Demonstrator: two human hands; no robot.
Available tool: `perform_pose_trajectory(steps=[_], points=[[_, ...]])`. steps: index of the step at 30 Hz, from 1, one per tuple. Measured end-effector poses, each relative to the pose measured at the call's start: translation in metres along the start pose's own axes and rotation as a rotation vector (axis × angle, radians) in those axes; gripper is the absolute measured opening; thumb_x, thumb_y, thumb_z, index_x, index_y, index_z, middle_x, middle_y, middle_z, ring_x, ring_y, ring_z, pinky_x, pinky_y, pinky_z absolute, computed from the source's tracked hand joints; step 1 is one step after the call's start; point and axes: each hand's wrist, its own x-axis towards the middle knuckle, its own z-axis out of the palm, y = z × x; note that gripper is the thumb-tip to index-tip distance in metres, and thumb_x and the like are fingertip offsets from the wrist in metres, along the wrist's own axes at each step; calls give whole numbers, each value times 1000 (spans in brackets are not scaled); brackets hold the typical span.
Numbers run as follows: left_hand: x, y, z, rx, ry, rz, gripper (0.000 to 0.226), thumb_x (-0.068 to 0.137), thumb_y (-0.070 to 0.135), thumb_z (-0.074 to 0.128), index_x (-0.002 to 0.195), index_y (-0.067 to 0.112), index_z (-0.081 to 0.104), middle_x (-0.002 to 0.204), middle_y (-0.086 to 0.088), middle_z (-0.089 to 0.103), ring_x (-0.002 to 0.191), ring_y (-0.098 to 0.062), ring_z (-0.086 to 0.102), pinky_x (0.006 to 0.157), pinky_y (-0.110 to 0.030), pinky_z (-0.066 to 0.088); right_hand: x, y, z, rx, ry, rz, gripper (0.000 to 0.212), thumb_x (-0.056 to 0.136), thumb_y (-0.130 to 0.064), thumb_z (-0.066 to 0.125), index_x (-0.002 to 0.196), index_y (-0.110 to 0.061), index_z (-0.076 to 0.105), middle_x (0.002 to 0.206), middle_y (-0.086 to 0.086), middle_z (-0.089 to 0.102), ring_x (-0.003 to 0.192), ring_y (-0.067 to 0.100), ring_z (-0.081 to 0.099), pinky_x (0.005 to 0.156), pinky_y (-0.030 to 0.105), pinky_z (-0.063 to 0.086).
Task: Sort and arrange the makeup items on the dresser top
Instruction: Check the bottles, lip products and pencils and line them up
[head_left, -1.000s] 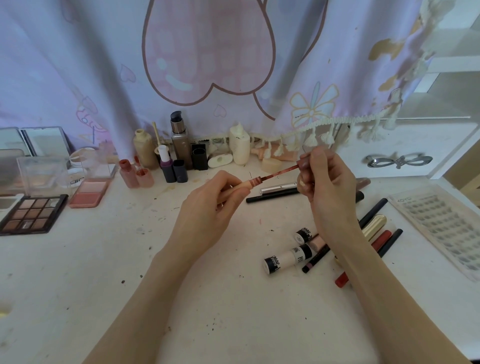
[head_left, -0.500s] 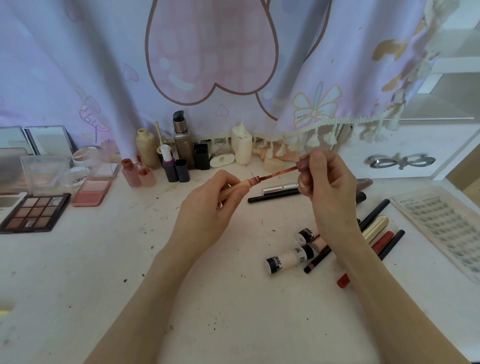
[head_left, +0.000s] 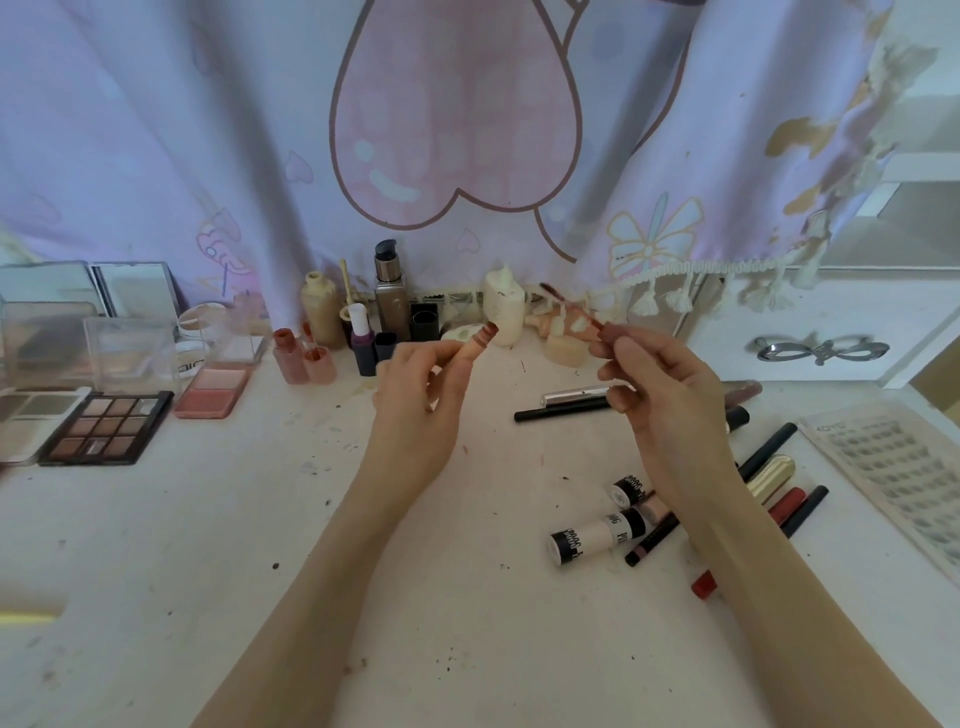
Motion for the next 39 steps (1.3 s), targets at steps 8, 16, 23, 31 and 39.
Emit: perform_pose_trajectory(steps=[8, 16, 23, 31, 39], points=[[5, -6, -14, -58, 178, -97, 6, 90, 20, 57, 89, 20, 63, 77, 5, 63, 73, 6, 53, 67, -2, 37, 11, 4, 12, -174, -119, 119, 22, 92, 0, 51, 99, -14, 65, 87, 0, 73, 78, 9, 64, 65, 17, 45], [8, -11, -22, 108, 265, -78, 17, 90, 15, 56, 88, 3, 67, 75, 2, 59, 64, -4, 50, 65, -2, 34, 23, 9, 39, -471, -248, 189, 10, 99, -21, 41, 97, -20, 51, 89, -8, 73, 83, 9, 61, 67, 21, 36], [17, -14, -11, 94, 227, -110, 15, 90, 18, 56, 88, 12, 69, 80, 7, 66, 75, -8, 59, 66, -14, 43, 38, 20, 64, -675, -317, 67, 9, 89, -14, 56, 86, -19, 62, 78, -6, 63, 71, 2, 52, 67, 18, 37], [28, -18, -6, 136, 245, -142, 15, 90, 23, 56, 97, 22, 69, 86, 5, 69, 82, -15, 62, 74, -36, 51, 54, 46, 82, -797, -365, -34, 12, 87, -8, 58, 90, -20, 62, 82, -2, 66, 79, 8, 58, 62, 5, 43], [29, -20, -5, 114, 243, -120, 16, 90, 22, 57, 100, 20, 70, 86, 5, 69, 81, -13, 61, 72, -31, 50, 57, 56, 88, -880, -345, -87, 15, 87, -9, 57, 98, -14, 66, 88, -1, 66, 84, 11, 58, 73, 17, 44]])
